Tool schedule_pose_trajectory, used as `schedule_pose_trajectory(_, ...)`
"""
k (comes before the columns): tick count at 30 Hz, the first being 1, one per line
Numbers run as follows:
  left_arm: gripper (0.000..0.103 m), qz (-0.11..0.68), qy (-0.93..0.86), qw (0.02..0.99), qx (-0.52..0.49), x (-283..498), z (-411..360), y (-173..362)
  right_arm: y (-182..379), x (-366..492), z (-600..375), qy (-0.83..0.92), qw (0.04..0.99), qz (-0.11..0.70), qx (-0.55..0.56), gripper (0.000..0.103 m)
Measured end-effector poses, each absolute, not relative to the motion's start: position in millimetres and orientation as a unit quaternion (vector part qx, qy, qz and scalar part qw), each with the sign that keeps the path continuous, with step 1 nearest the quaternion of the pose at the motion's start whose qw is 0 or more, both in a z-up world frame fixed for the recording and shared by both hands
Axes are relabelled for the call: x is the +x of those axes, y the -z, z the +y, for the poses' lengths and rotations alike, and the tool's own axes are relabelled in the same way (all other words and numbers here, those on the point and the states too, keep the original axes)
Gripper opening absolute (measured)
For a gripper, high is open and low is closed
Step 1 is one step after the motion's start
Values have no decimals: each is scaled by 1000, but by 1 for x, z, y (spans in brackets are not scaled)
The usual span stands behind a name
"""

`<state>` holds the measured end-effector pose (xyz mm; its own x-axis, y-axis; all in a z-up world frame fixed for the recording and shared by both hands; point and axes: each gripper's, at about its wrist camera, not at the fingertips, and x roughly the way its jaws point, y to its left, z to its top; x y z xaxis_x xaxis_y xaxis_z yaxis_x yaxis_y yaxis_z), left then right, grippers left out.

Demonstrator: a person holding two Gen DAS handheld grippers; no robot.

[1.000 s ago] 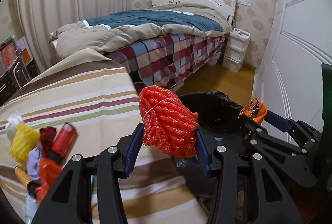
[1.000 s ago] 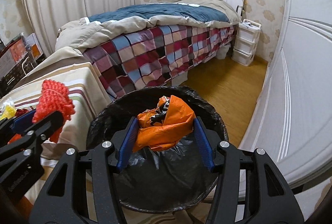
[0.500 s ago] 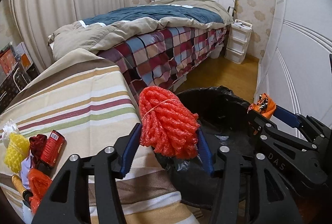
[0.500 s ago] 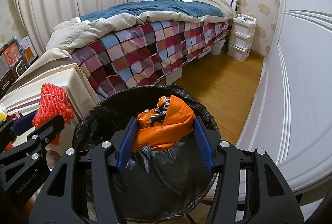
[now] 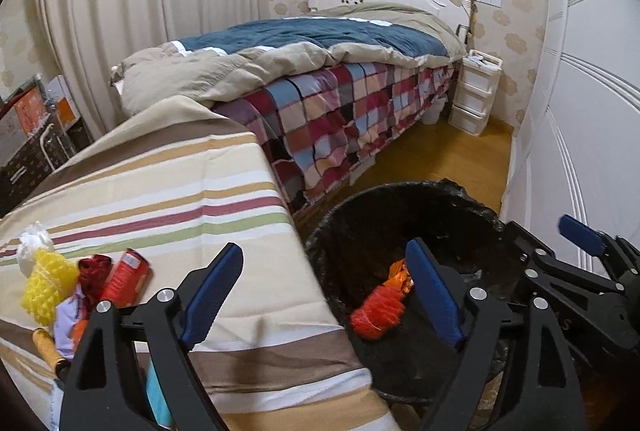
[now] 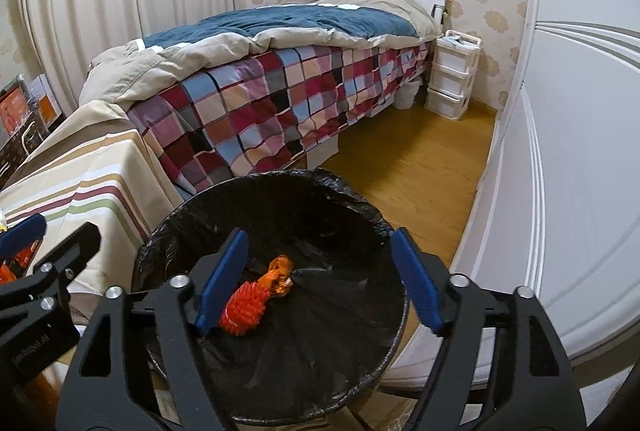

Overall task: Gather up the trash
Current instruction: 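Reach the left tool to the white tube with blue text and grasp it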

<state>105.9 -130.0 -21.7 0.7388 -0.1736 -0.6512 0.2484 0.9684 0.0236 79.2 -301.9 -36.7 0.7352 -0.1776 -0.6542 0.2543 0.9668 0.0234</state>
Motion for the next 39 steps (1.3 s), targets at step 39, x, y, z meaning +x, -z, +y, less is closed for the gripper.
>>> schedule_pose_trajectory(39,86,390,-21,920,30,1,67,25,22,-1,-131,-42,931,363,13,84)
